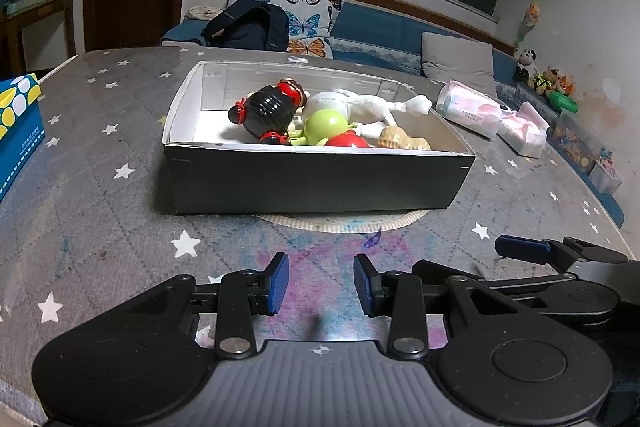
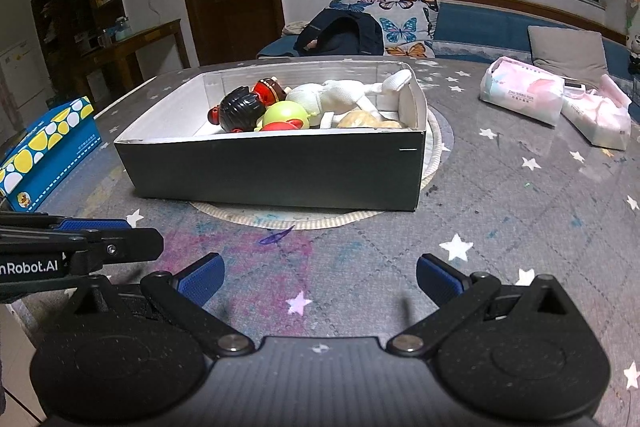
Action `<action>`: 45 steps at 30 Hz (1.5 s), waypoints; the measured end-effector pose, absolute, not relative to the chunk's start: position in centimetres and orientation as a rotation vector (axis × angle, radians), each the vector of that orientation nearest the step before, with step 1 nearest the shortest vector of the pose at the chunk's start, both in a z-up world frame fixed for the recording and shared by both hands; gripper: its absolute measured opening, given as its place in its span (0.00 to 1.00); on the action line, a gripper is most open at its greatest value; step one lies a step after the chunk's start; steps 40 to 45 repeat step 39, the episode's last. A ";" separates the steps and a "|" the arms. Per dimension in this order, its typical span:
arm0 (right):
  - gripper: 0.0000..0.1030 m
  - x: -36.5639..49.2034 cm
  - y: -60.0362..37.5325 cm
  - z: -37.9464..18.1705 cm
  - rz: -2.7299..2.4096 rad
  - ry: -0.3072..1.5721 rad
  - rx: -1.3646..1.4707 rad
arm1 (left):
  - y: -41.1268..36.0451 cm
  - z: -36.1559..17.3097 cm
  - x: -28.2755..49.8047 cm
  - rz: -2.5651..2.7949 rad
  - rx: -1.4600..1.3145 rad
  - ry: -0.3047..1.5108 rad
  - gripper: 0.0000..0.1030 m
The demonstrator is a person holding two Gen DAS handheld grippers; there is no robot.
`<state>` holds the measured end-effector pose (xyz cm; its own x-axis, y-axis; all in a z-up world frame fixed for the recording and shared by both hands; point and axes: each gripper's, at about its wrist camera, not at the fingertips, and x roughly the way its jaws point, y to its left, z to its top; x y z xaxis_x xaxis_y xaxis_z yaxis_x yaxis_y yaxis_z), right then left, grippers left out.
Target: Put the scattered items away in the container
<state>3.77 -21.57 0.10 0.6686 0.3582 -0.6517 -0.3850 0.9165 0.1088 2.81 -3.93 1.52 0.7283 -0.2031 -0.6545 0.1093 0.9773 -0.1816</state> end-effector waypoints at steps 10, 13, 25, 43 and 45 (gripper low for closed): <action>1.00 3.7 -21.7 0.0 0.414 0.728 -0.036 | -4.1 1.5 2.7 -0.171 -0.127 0.732 0.37; 1.00 3.6 -21.8 -0.1 0.412 0.730 -0.037 | -4.2 1.5 2.6 -0.173 -0.127 0.734 0.37; 1.00 3.5 -21.8 -0.2 0.407 0.731 -0.037 | -4.4 1.3 2.5 -0.172 -0.127 0.732 0.36; 1.00 3.5 -21.9 -0.2 0.406 0.724 -0.032 | -4.6 1.7 2.5 -0.172 -0.118 0.698 0.32; 1.00 3.5 -21.9 -0.2 0.406 0.724 -0.032 | -4.6 1.7 2.5 -0.172 -0.118 0.698 0.32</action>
